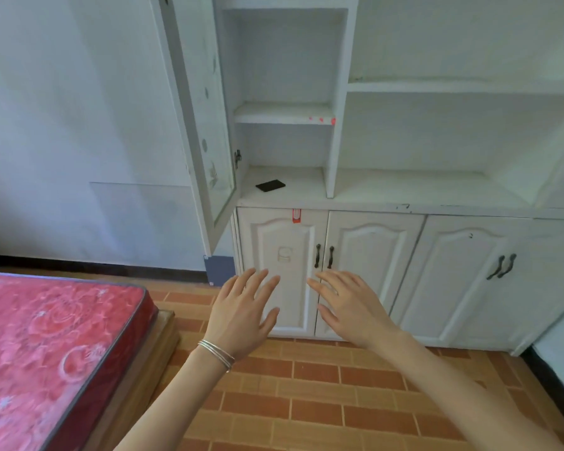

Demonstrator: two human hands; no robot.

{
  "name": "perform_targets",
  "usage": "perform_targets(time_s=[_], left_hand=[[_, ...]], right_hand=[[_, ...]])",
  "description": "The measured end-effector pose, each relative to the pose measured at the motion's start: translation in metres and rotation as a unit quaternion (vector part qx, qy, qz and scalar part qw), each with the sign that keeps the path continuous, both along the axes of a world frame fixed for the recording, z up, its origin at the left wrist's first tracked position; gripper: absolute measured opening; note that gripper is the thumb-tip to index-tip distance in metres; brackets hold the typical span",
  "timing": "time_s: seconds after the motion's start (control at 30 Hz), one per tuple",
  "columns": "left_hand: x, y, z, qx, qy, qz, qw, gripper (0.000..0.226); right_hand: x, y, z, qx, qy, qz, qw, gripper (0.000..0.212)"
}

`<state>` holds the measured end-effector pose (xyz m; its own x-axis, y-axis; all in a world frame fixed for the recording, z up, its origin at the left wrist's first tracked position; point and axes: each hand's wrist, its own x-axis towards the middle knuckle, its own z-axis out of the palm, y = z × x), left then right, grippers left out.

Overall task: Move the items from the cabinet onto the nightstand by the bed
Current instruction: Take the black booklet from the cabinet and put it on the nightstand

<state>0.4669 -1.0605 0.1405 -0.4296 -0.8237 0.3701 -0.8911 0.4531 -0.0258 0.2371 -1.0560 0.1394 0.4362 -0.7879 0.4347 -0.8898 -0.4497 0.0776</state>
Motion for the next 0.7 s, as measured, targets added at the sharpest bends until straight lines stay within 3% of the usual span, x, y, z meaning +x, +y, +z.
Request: perform_targets(time_s=[0.3,0.7], left_hand=[[-0.030,-0.123,-0.030,0.011,-0.008,0.012,1.000,0.055],[-0.099,-0.301,-0.005,-0.017,0.030,0.083,0.996,0.051]], right_hand=[[-0.031,-0.126,-0.031,0.004,-0.001,0.039,0.999,0.041],[-0.099,-0.335,0.011,0.005,-0.013,0.090,0.996,0.040]])
